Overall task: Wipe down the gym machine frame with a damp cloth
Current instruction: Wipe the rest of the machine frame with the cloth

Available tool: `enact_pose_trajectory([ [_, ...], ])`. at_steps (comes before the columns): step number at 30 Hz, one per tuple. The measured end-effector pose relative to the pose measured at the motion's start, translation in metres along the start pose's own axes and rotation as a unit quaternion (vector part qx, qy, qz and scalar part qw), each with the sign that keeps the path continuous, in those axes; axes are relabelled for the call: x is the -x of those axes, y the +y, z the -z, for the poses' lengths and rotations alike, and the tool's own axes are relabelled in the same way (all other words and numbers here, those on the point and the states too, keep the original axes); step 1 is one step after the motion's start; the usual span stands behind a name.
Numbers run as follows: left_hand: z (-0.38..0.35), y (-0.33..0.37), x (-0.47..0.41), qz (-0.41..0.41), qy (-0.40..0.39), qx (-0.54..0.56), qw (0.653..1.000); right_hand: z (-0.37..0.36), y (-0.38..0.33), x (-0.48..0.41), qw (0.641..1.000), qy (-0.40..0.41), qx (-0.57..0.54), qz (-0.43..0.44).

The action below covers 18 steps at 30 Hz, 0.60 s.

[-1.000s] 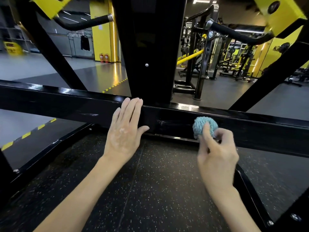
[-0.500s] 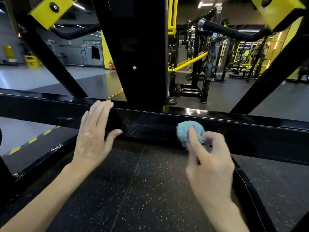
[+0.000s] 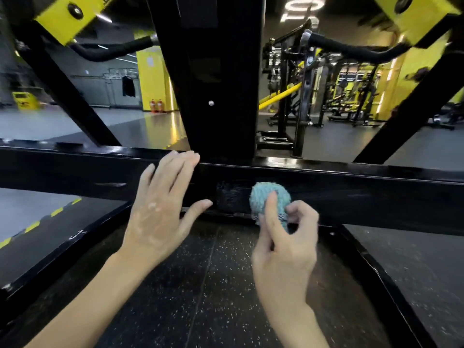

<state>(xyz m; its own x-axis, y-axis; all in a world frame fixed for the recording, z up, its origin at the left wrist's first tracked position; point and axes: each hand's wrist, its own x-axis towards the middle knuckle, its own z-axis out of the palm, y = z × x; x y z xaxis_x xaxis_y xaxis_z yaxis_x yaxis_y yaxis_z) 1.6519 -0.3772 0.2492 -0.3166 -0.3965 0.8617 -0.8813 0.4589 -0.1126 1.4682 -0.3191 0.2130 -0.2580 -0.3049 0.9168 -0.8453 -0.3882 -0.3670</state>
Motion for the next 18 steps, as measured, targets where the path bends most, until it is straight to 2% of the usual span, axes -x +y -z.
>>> enact_pose_trajectory([
  [2, 0.007, -0.02, 0.004, -0.023, -0.003, -0.024, 0.999, -0.028, -0.026, 0.007, 1.0, 0.007, -0.007, 0.004],
  [6, 0.022, -0.075, 0.008, -0.004, -0.02, -0.036, 0.999, -0.064, -0.073, 0.01, 0.999, 0.043, 0.003, -0.023],
  [8, 0.022, -0.095, 0.007, -0.032, -0.022, -0.028, 0.999, -0.075, -0.088, 0.009, 0.998, 0.049, 0.009, -0.025],
  [13, 0.021, -0.093, 0.006, -0.025, 0.001, 0.075, 0.997, -0.078, -0.103, 0.005, 0.998, 0.047, 0.014, -0.037],
  [18, 0.027, -0.091, 0.004, -0.018, -0.027, 0.107, 0.994, -0.075, -0.114, 0.003, 0.996, 0.053, 0.045, -0.06],
])
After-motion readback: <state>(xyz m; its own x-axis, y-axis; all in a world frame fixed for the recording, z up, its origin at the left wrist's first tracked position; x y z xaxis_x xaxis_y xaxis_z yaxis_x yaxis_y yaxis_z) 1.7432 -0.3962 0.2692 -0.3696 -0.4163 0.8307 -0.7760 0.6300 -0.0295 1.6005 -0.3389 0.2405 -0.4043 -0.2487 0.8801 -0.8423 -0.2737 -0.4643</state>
